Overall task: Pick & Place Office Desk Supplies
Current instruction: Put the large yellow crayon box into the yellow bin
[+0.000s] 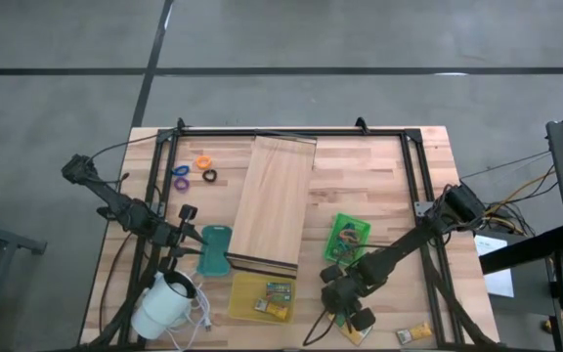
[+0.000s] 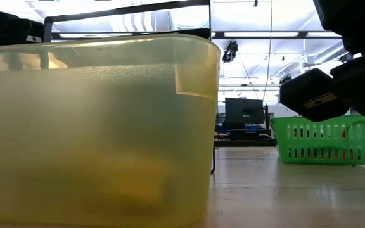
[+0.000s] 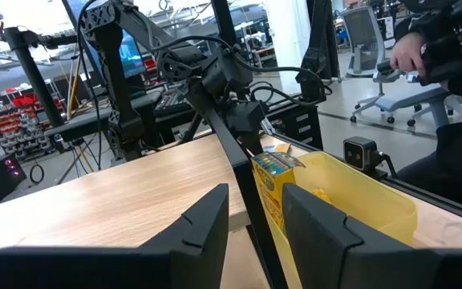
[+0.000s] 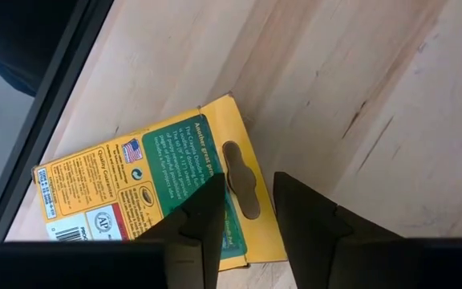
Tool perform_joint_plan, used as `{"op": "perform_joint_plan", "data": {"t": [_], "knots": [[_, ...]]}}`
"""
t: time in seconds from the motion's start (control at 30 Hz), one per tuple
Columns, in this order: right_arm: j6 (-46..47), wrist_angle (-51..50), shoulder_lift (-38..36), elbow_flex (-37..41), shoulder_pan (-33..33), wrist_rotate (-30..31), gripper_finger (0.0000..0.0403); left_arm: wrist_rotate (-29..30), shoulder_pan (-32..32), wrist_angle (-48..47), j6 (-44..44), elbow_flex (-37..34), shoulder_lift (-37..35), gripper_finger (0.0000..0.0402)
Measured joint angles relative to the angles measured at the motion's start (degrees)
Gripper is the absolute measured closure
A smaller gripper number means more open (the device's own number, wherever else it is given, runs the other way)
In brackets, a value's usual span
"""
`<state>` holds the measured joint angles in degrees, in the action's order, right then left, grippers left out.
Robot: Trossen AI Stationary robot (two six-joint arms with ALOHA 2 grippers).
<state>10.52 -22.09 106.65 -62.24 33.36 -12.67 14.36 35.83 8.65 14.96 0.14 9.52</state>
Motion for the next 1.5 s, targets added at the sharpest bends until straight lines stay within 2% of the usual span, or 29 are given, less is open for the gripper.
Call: {"op": "perform_joint_plan", "data": {"t": [0.73,1.27,1.5], "knots": [[0.0,-0.2,0.0,0.1,0.0,0.2,0.0392,0.0,0.0,0.0,0.0,0.0,0.0,0.0281],[0.3,-0.2,-0.3,0.1,0.0,0.6,0.0394,0.0,0.0,0.0,0.0,0.0,0.0,0.0281],[1.5,-0.4,-3.7,0.1,0.1,1.6,0.0395,0.0,0.0,0.0,0.0,0.0,0.0,0.0281]]}}
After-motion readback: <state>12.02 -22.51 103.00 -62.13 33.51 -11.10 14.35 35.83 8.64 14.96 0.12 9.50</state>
